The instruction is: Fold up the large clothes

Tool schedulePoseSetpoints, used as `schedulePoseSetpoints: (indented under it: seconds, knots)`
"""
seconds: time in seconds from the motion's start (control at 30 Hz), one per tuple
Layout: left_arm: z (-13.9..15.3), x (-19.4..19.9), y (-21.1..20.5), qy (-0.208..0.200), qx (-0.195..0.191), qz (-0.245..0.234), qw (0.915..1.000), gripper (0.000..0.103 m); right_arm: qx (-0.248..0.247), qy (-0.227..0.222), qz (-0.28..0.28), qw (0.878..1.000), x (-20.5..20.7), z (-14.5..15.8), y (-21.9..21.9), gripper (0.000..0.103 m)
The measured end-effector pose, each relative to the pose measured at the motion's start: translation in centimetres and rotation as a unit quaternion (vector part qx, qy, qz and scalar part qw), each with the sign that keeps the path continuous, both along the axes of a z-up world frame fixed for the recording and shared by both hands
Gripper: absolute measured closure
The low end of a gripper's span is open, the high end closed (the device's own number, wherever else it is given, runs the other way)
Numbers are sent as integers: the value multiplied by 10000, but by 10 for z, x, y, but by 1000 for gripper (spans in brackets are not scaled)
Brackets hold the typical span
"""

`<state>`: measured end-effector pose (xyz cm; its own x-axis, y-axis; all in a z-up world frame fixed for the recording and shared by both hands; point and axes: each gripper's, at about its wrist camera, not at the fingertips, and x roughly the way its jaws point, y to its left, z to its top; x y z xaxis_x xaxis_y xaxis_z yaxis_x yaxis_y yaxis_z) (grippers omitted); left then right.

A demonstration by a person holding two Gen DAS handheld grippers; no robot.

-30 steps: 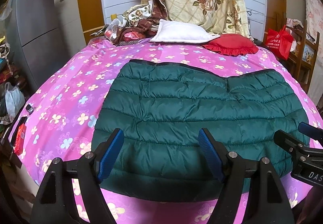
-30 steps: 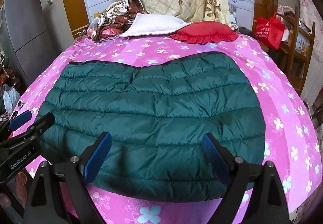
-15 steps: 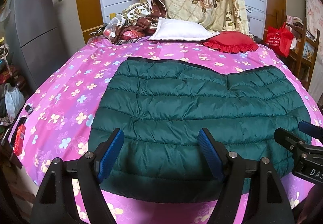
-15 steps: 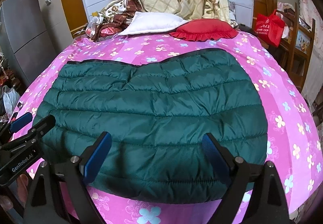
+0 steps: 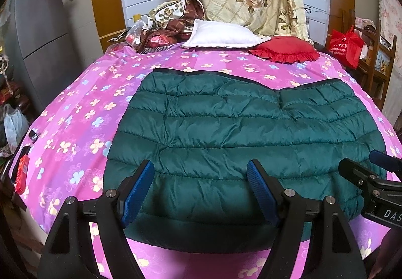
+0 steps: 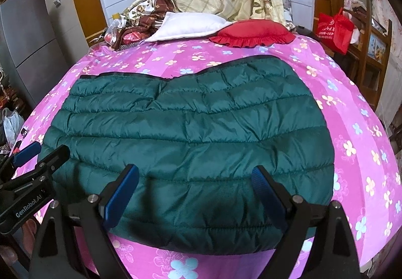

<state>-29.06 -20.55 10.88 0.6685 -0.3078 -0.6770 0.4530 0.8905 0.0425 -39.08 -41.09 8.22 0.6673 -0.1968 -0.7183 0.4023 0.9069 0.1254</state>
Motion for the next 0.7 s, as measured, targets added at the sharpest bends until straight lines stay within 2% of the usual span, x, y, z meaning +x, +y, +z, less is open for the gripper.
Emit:
schedulePoseSetpoints:
  seconds: [0.7]
  knots:
    - [-4,8,2,118,-154,-29,9998,48,65,38,8,10000,5,-4,-4,10]
